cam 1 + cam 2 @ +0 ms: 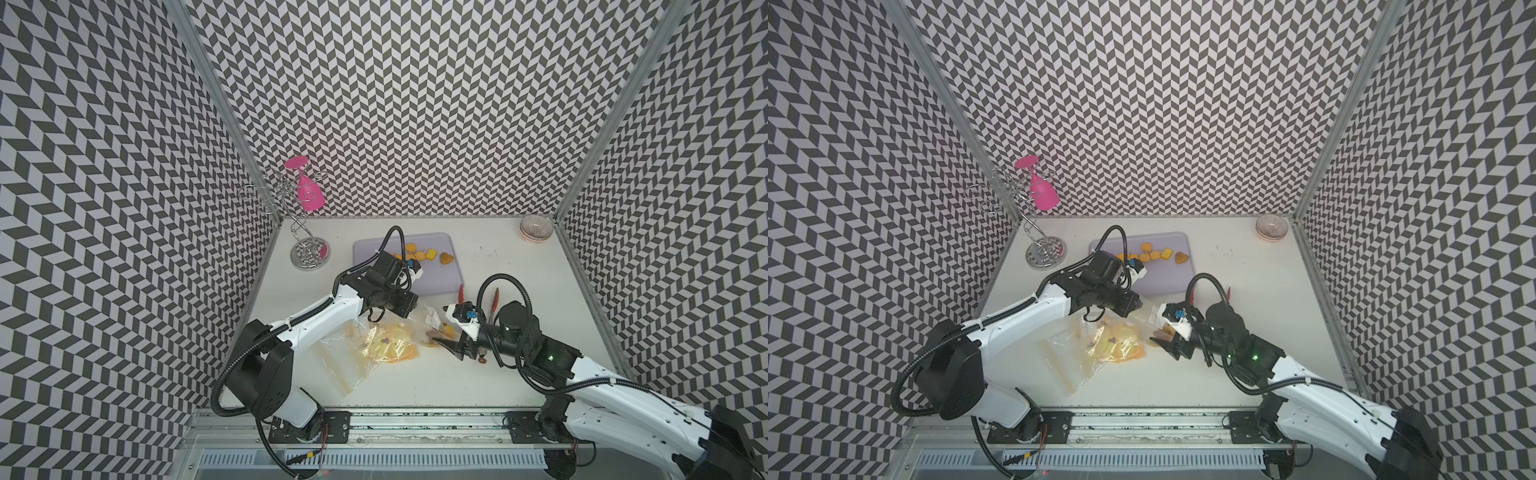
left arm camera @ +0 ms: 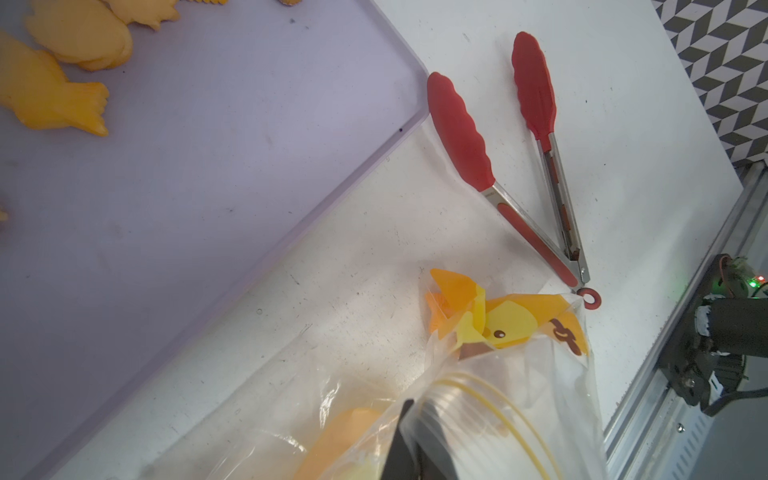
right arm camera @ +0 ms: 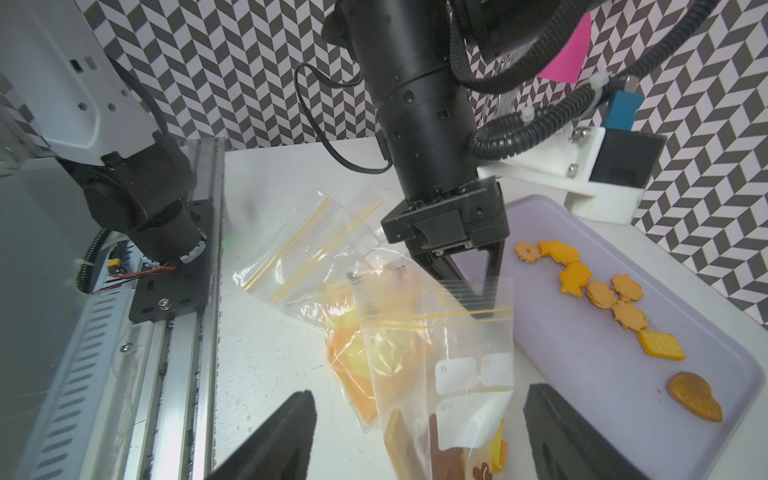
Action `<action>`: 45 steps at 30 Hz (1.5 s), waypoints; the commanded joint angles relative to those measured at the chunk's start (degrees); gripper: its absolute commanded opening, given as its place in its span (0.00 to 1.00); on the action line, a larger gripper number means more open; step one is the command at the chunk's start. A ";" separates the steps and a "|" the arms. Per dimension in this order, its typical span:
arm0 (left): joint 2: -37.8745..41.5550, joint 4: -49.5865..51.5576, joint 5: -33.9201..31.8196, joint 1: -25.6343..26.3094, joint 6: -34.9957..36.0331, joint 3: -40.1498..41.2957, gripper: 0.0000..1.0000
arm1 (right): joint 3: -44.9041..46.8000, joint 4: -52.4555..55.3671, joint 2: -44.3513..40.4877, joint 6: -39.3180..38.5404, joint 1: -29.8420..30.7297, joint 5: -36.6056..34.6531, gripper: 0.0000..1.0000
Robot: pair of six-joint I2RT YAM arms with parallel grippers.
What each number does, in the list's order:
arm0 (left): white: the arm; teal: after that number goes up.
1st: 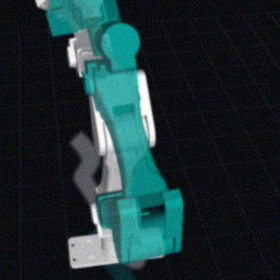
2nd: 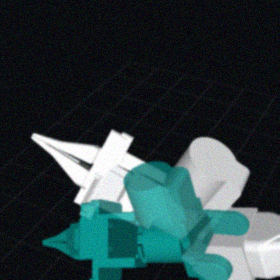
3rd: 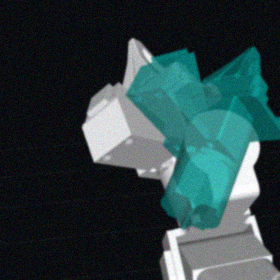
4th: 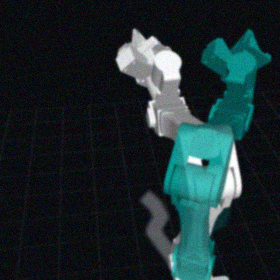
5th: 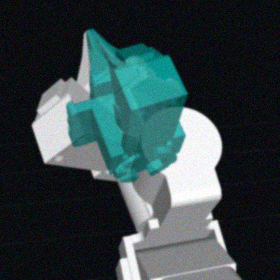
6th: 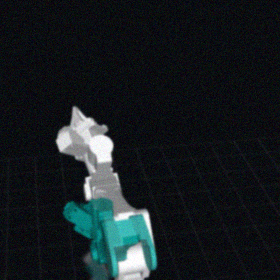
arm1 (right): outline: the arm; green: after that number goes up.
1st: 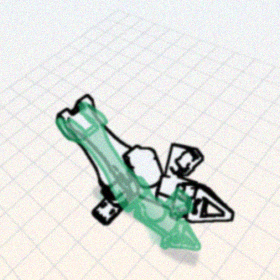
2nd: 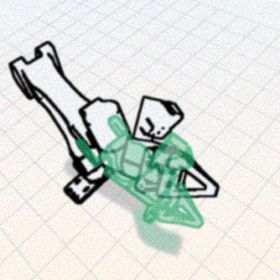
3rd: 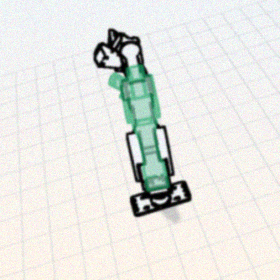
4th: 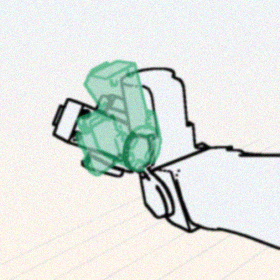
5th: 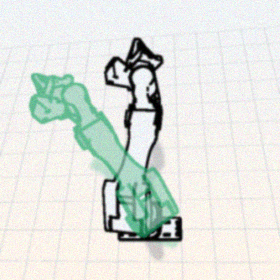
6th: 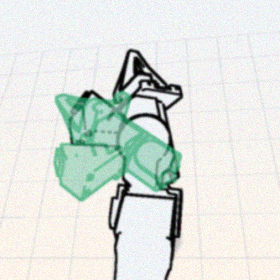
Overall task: Put the cookies into a resealable bag to prevent moisture
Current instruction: Pick up the ziploc bag from the center of the board.
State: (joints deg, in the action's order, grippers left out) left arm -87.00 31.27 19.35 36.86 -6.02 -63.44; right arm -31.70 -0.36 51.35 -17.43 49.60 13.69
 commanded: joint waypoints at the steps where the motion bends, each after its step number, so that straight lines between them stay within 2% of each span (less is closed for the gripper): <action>1: 1.21 -1.63 2.01 -0.12 0.60 0.25 0.00 | -2.22 -2.23 2.81 -4.54 2.33 -5.89 0.77; 13: 0.43 -1.74 3.62 -0.06 1.10 0.56 0.00 | -2.12 -11.13 12.38 -8.75 4.22 -10.93 0.75; 19: 0.18 -1.78 4.25 -0.17 1.31 0.44 0.00 | -1.42 -13.39 15.54 -9.62 4.49 -11.37 0.72; 23: 0.17 -1.82 4.30 -0.17 1.36 0.50 0.00 | -1.06 -13.14 17.03 -10.24 4.74 -11.38 0.66; 28: 0.10 -1.82 4.29 -0.12 1.36 0.42 0.00 | -1.68 -11.19 19.05 -10.04 5.06 -13.40 0.52; 35: 0.28 -1.83 4.12 -0.47 1.32 0.33 0.00 | -1.26 -12.15 18.34 -8.37 5.05 -14.57 0.13; 37: 0.72 -1.99 4.05 -0.88 1.16 0.42 0.00 | -0.34 -13.46 17.14 -7.08 4.98 -15.09 0.10; 39: 1.25 -2.40 3.96 -1.54 0.70 0.20 0.00 | 0.82 -14.39 15.68 -5.64 4.84 -14.21 0.01; 42: 2.29 -3.17 5.26 -2.85 -0.22 -0.68 0.00 | 2.23 -15.35 13.37 -2.97 3.85 -10.65 0.00; 43: 2.69 -3.29 5.33 -3.14 -0.70 -1.18 0.03 | 2.33 -15.22 12.77 -2.14 3.10 -8.73 0.00; 45: 4.14 -4.02 5.29 -4.25 -2.21 -2.55 0.33 | 2.01 -15.26 11.33 1.10 1.37 -6.98 0.00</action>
State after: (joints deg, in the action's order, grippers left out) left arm -86.19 29.93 23.75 34.06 -6.74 -63.57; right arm -29.78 -11.20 65.19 -21.02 52.69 2.48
